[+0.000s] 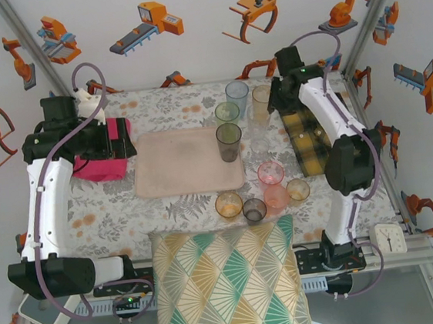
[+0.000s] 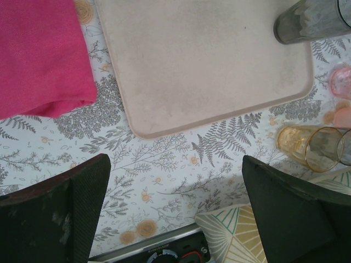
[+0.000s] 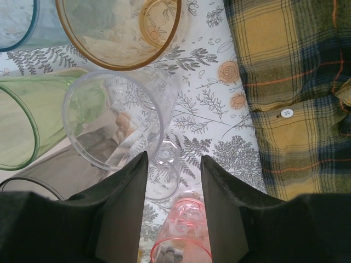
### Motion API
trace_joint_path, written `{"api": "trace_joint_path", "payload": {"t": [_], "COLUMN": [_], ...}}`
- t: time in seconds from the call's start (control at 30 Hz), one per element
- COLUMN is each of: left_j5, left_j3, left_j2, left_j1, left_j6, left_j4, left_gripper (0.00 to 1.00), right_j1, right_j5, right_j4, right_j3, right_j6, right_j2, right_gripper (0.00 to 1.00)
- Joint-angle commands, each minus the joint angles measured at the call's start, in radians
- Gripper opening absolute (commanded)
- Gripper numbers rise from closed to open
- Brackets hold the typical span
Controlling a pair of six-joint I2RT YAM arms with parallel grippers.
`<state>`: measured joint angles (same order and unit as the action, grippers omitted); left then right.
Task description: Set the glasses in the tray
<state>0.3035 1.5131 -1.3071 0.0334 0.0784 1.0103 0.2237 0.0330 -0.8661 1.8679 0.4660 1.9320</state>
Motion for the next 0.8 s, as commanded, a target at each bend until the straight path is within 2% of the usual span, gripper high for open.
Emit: {"api": "trace_joint_path", "payload": {"t": [0.0,0.77], "left_j5": [0.008,0.001], "left_j3": [0.032,0.021], "left_j2": [-0.005,-0.007], "left_j1": [-0.007,-0.009], "left_j6": [0.000,0.001], "left_j4": [0.015,0.011], "left_gripper": [0.97,0.97], "right_j1": [0.004,0.015], "right_j5": [-0.013,0.049], "right_j4": [0.003,-0.036], "right_j3": [0.056,0.109], "right_j6": [-0.027,-0.046], "right_j2": [0.034,0.135], "right_gripper": [0.43,0.35]}}
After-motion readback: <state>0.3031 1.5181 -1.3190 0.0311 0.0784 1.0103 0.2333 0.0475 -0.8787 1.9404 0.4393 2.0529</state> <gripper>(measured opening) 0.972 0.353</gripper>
